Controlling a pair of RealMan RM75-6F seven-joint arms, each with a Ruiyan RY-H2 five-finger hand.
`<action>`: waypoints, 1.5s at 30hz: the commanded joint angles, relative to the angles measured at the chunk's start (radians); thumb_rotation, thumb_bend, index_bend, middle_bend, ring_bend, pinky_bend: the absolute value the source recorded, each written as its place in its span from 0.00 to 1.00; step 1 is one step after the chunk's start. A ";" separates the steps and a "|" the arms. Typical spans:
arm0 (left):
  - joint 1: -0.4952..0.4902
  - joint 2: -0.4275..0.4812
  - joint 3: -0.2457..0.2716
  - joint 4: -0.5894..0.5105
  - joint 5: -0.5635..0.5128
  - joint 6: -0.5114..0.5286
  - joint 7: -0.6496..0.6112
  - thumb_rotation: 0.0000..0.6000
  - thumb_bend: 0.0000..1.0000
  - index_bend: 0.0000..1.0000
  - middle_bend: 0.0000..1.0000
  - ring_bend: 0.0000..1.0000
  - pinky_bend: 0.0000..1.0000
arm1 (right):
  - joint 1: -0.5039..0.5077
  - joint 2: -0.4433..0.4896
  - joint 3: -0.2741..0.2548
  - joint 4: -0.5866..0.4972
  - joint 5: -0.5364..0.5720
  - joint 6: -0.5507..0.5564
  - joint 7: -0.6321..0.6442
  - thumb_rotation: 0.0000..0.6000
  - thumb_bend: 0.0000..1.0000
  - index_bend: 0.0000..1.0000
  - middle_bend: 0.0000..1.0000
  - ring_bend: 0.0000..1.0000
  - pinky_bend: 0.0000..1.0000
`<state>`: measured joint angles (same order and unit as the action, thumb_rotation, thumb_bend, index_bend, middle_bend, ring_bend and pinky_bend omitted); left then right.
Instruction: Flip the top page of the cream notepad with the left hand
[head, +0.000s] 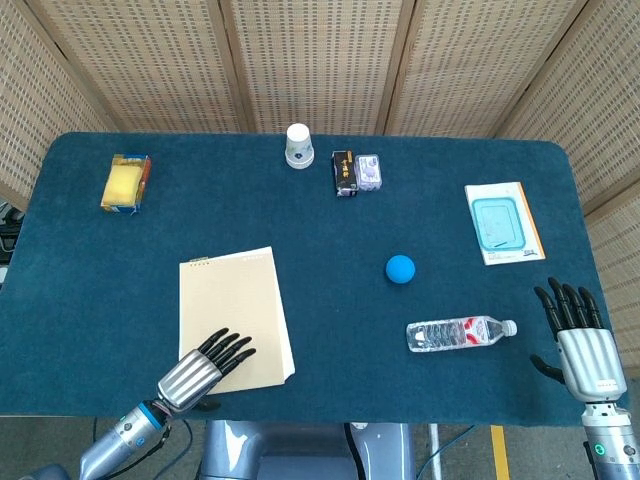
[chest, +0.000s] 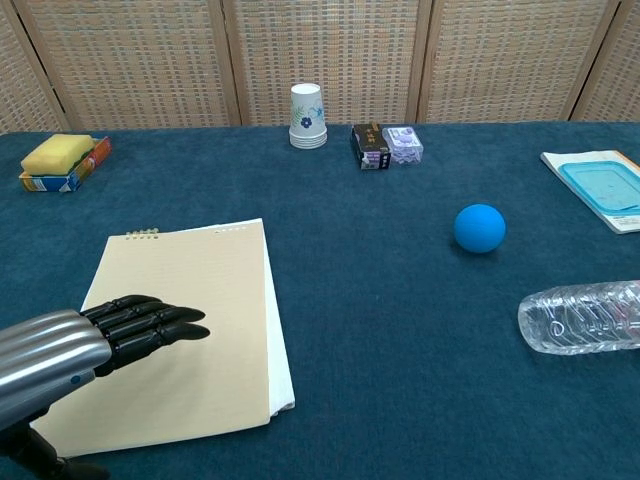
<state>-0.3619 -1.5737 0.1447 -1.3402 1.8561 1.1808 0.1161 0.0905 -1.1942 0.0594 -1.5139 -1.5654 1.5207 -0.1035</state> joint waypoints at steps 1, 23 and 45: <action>0.000 -0.010 0.002 0.014 -0.012 0.004 -0.007 1.00 0.00 0.00 0.00 0.00 0.00 | 0.000 0.001 0.000 0.000 0.000 0.001 0.001 1.00 0.00 0.00 0.00 0.00 0.00; -0.015 -0.018 0.000 0.060 -0.076 0.006 -0.041 1.00 0.17 0.00 0.00 0.00 0.00 | 0.003 0.000 -0.001 0.004 0.007 -0.009 0.012 1.00 0.00 0.00 0.00 0.00 0.00; -0.045 0.032 -0.053 0.008 -0.141 0.024 -0.070 1.00 0.19 0.00 0.00 0.00 0.00 | 0.004 0.003 -0.001 0.003 0.015 -0.017 0.021 1.00 0.00 0.00 0.00 0.00 0.00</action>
<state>-0.4035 -1.5455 0.0999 -1.3272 1.7237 1.2071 0.0495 0.0949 -1.1916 0.0583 -1.5109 -1.5505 1.5042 -0.0828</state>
